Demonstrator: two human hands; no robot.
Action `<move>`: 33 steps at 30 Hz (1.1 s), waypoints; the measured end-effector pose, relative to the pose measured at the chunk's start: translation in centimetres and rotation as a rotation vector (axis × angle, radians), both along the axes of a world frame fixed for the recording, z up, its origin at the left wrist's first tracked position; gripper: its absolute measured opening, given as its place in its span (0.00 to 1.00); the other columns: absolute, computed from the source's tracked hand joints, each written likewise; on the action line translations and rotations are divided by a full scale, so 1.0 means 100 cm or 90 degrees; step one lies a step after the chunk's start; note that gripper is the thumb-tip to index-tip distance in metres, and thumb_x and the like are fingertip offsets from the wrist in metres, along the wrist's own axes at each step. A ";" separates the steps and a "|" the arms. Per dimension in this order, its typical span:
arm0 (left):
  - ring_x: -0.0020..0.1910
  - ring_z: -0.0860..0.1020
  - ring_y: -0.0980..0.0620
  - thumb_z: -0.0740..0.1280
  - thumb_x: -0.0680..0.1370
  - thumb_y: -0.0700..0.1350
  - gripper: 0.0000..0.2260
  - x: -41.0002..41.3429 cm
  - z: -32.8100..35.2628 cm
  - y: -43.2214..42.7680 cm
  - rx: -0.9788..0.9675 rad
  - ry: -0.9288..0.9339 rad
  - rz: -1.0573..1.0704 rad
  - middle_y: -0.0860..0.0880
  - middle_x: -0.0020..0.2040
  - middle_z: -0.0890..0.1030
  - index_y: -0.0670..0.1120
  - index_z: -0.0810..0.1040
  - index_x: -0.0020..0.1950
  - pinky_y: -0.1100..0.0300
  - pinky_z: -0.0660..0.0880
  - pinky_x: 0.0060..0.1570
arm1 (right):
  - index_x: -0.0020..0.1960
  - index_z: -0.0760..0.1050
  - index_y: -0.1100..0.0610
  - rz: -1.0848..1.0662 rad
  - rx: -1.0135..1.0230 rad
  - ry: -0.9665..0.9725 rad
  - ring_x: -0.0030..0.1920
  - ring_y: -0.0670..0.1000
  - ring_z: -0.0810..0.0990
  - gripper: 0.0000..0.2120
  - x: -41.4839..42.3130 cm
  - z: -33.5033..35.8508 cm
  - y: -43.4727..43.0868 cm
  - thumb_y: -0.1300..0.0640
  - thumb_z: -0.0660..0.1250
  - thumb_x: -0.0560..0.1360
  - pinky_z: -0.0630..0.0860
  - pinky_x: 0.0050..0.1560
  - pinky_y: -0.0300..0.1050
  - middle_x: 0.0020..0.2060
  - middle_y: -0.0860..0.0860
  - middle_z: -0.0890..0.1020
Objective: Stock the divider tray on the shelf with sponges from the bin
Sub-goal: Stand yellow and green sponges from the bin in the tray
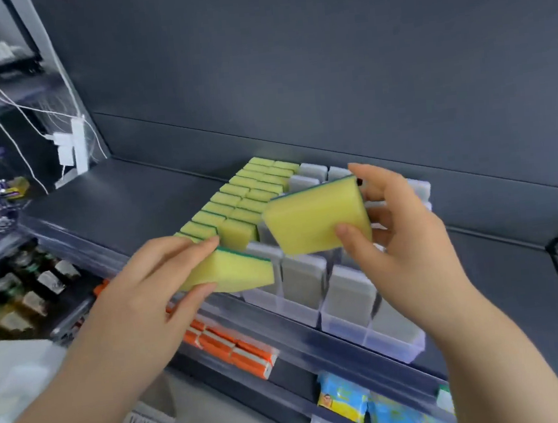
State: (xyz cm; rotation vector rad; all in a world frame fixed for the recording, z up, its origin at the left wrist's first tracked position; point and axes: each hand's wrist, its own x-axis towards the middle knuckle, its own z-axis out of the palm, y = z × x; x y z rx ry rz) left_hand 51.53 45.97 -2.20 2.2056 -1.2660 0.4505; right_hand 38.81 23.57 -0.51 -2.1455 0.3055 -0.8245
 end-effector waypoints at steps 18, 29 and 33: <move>0.52 0.74 0.58 0.72 0.73 0.49 0.17 0.216 -0.003 0.029 -0.060 0.113 -0.068 0.53 0.55 0.78 0.48 0.77 0.61 0.77 0.63 0.56 | 0.61 0.68 0.41 -0.164 -0.120 0.297 0.46 0.39 0.70 0.21 0.156 -0.018 0.065 0.59 0.67 0.73 0.65 0.46 0.22 0.53 0.39 0.73; 0.50 0.72 0.62 0.69 0.72 0.46 0.16 0.263 -0.003 0.015 -0.080 0.101 -0.246 0.53 0.53 0.78 0.44 0.79 0.58 0.78 0.63 0.57 | 0.66 0.67 0.49 -0.263 -0.163 0.454 0.63 0.49 0.68 0.24 0.194 -0.030 0.101 0.66 0.62 0.74 0.72 0.57 0.45 0.62 0.46 0.73; 0.52 0.71 0.63 0.67 0.72 0.46 0.16 0.261 -0.006 0.013 -0.083 0.094 -0.246 0.53 0.53 0.77 0.43 0.79 0.59 0.79 0.62 0.57 | 0.67 0.66 0.49 -0.250 -0.185 0.473 0.63 0.49 0.67 0.25 0.195 -0.034 0.098 0.66 0.62 0.74 0.73 0.55 0.47 0.62 0.46 0.73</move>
